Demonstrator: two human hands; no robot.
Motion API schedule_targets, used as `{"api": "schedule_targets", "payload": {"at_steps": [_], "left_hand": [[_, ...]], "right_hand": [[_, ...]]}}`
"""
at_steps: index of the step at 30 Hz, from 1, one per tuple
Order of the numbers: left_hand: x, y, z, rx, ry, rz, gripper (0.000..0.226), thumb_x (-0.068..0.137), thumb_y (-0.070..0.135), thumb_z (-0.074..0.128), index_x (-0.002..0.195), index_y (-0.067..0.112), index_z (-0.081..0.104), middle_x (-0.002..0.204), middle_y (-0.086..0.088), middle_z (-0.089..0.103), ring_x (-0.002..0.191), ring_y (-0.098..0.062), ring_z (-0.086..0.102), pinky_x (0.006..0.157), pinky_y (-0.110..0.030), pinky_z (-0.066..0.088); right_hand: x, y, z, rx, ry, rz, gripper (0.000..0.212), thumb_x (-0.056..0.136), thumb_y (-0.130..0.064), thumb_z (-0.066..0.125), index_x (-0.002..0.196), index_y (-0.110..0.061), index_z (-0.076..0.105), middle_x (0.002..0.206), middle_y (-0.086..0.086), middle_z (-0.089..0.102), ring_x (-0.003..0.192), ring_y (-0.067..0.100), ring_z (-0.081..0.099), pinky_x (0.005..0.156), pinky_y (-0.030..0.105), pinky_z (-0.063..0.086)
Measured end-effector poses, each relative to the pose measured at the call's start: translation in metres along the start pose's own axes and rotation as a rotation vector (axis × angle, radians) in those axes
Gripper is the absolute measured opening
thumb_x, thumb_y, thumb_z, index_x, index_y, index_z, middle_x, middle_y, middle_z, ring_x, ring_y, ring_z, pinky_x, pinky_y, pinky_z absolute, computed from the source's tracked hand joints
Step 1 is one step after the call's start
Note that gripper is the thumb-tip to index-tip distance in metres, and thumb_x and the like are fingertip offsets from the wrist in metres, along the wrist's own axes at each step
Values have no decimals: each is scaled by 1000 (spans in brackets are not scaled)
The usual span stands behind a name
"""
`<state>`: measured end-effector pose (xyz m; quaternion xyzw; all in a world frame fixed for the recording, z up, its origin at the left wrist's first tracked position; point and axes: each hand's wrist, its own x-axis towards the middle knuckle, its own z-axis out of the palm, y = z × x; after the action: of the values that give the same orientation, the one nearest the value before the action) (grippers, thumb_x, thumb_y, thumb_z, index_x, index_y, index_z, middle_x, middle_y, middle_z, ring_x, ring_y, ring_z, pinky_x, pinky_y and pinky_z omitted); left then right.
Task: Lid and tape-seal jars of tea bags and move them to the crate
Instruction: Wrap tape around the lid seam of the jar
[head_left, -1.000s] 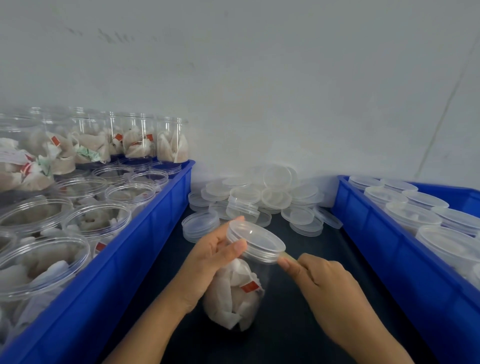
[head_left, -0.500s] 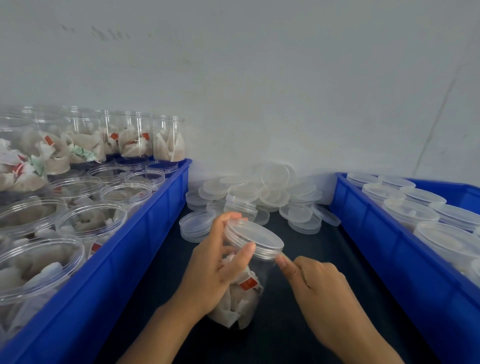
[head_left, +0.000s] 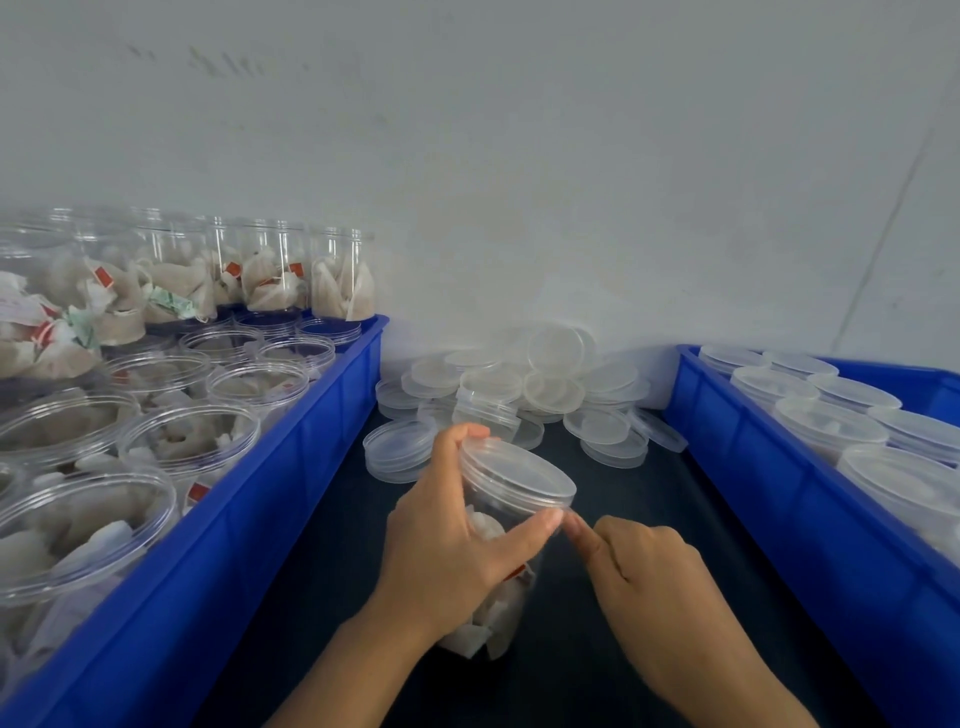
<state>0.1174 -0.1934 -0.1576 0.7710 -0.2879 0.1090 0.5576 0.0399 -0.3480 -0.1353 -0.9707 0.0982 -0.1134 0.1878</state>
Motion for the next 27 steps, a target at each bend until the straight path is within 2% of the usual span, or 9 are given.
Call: {"api": "schedule_targets", "payload": {"at_steps": [3,6,11,14,16,19,22,24,27], "left_hand": [[0,1,3,-34,79,-33,87,44,80,69,121,48,43,120,21,51,110,2,54,88,-23,53],[2,1,2,-44,90,-19,81,45,76,71,118,52,46,121,21,49,110,6,52,84,-14,51],[5,-3,0,-117,52,-47,84,49,67,75,125,40,50,119,12,60,112,-9,59,92,-34,55],[8,-6,-3,-162,46,-87,82,47,66,74,122,42,52,116,13,63,108,-3,61,84,-21,55],[10,-7,-4,-175,28,-98,79,46,65,74,119,44,52,114,16,63,104,5,60,77,-10,51],[12,-7,-6,-189,8,-105,74,47,64,74,115,45,52,110,17,63,99,8,60,72,-7,49],[13,-8,-8,-221,23,-99,72,47,61,73,113,42,53,103,20,64,97,8,61,71,-6,48],[12,-9,-9,-253,29,-84,70,49,58,75,113,38,55,101,24,65,96,6,63,71,-6,48],[12,-11,-13,-299,-10,-76,70,50,52,78,115,34,57,103,20,68,97,-1,66,74,-10,50]], "right_hand": [[-1,0,1,20,-15,2,79,62,-80,0,71,-20,51,62,-3,51,53,8,45,61,30,50],[1,1,-1,31,-30,12,81,64,-82,4,74,-18,53,63,-3,51,56,9,47,65,34,51],[0,4,-6,156,-63,43,75,69,-84,21,78,-18,55,62,-4,54,55,8,47,62,34,50],[-2,4,-11,468,-182,41,79,68,-81,34,86,-8,58,52,-5,50,48,7,43,53,28,41],[-4,2,-12,533,-272,25,69,77,-75,34,82,-11,58,46,-6,49,41,4,42,49,20,38],[-4,-1,-11,609,-412,43,53,93,-60,39,80,-11,54,47,-1,53,40,10,44,45,19,39],[-4,-3,-14,675,-557,86,50,92,-59,44,75,-13,50,49,5,54,42,16,45,44,19,39],[-5,-3,-17,675,-560,100,51,91,-61,44,66,-16,47,45,2,47,39,13,39,42,19,35],[-4,-1,-19,600,-389,109,55,86,-66,47,60,-18,39,47,-1,36,42,14,30,48,27,31]]}}
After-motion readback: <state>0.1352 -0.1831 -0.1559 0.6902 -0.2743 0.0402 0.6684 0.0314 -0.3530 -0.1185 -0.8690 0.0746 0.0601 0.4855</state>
